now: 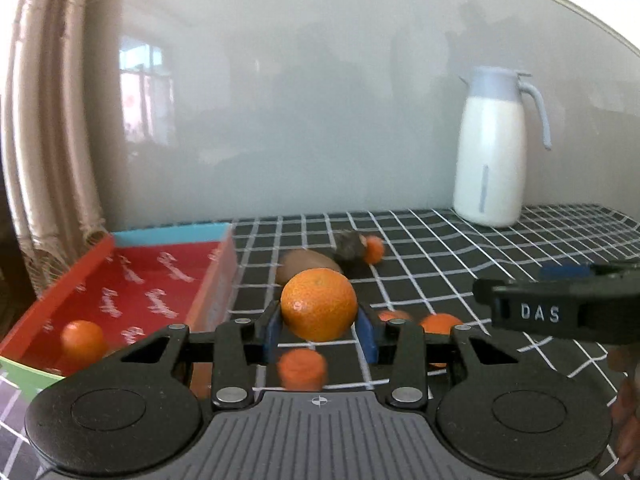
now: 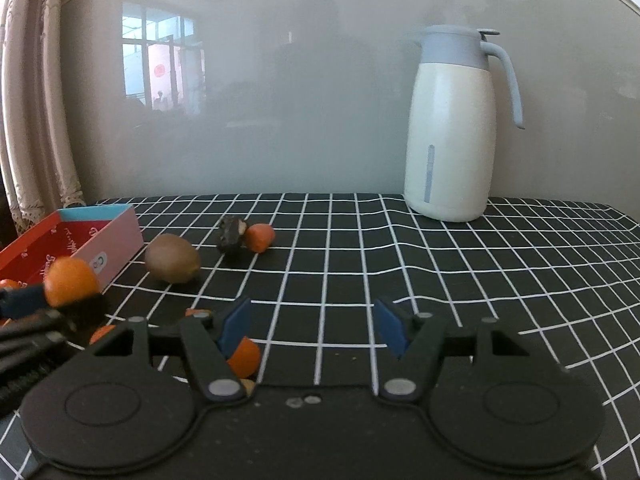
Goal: Organize fruits
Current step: 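Lower the orange with the left tool into the red box and open, then grasp the brown kiwi with the right tool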
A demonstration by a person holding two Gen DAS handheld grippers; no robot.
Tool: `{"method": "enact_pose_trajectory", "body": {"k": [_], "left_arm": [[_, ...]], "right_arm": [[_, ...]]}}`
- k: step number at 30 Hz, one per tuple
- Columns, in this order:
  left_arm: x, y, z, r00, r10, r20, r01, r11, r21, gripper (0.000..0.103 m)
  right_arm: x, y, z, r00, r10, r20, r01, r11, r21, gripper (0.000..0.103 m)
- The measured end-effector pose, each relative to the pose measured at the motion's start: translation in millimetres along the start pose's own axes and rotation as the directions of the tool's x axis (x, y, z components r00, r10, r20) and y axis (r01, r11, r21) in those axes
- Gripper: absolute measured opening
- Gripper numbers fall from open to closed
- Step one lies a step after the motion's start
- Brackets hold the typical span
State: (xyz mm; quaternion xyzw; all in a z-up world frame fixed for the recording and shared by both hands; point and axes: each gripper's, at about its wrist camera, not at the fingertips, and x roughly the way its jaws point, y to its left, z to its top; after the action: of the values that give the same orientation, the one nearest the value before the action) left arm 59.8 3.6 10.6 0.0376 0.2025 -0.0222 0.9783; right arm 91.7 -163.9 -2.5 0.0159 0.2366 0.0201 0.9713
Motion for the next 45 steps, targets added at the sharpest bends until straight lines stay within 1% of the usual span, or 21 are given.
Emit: {"method": "enact_pose_trajectory", "body": {"k": [6,10,15,18,21,22,23,24,25,31,33,35,39,41,43,45], "left_arm": [[-7,35,0,0.998,0.066,0.012,-0.065,0.998,-0.020,0.040],[-5,69,-5,0.991,0.132,0.004,-0.131,0.991,-0.039,0.040],[0,109,-13,0.977,0.208,-0.032,-0.210,0.975,-0.075,0.040],[7,121,-19,0.973,0.220,-0.075,-0.225,0.972,-0.073,0.040],[4,120,-20,0.970,0.235,-0.054,-0.238,0.970,-0.051,0.042],[2,118,-20,0.970,0.240,-0.041,-0.242,0.969,-0.041,0.051],[-1,116,-19,0.970,0.243,-0.027,-0.244,0.969,-0.041,0.066],[-3,114,-18,0.968,0.249,-0.012,-0.249,0.968,-0.042,0.071],[-4,113,-17,0.968,0.252,0.000,-0.252,0.967,-0.037,0.074],[-8,101,-14,0.970,0.241,0.020,-0.240,0.971,-0.018,0.076],[-8,98,-14,0.969,0.244,0.025,-0.244,0.970,-0.012,0.079],[-9,95,-14,0.968,0.250,0.034,-0.250,0.968,-0.012,0.088],[-12,87,-10,0.967,0.250,0.047,-0.250,0.968,-0.018,0.091],[-15,81,-11,0.964,0.254,0.073,-0.253,0.967,-0.019,0.092],[-17,76,-15,0.958,0.269,0.102,-0.270,0.963,-0.010,0.094],[-16,73,-17,0.950,0.290,0.114,-0.293,0.956,0.012,0.094]], "right_arm": [[1,17,1,1.000,0.023,0.008,-0.023,1.000,-0.012,0.067],[4,30,1,0.999,0.039,0.006,-0.039,0.999,-0.024,0.067],[6,41,0,0.999,0.049,0.004,-0.049,0.998,-0.034,0.067],[6,45,1,0.999,0.051,0.006,-0.051,0.998,-0.035,0.067],[6,50,1,0.998,0.055,0.011,-0.054,0.998,-0.036,0.070],[5,51,0,0.998,0.056,0.013,-0.055,0.998,-0.038,0.070],[5,52,1,0.998,0.057,0.014,-0.056,0.998,-0.039,0.070],[4,53,1,0.998,0.059,0.015,-0.058,0.997,-0.041,0.070],[4,54,0,0.998,0.060,0.016,-0.060,0.997,-0.044,0.070],[2,53,1,0.998,0.062,0.015,-0.061,0.997,-0.049,0.071],[1,52,1,0.998,0.065,0.019,-0.064,0.997,-0.046,0.071],[-1,51,2,0.997,0.068,0.024,-0.066,0.997,-0.049,0.071],[-4,49,2,0.997,0.074,0.026,-0.073,0.996,-0.053,0.071],[-5,49,2,0.996,0.081,0.027,-0.079,0.995,-0.054,0.071],[-6,49,2,0.996,0.086,0.031,-0.084,0.995,-0.061,0.071],[-7,50,3,0.995,0.090,0.038,-0.087,0.994,-0.066,0.072]]}}
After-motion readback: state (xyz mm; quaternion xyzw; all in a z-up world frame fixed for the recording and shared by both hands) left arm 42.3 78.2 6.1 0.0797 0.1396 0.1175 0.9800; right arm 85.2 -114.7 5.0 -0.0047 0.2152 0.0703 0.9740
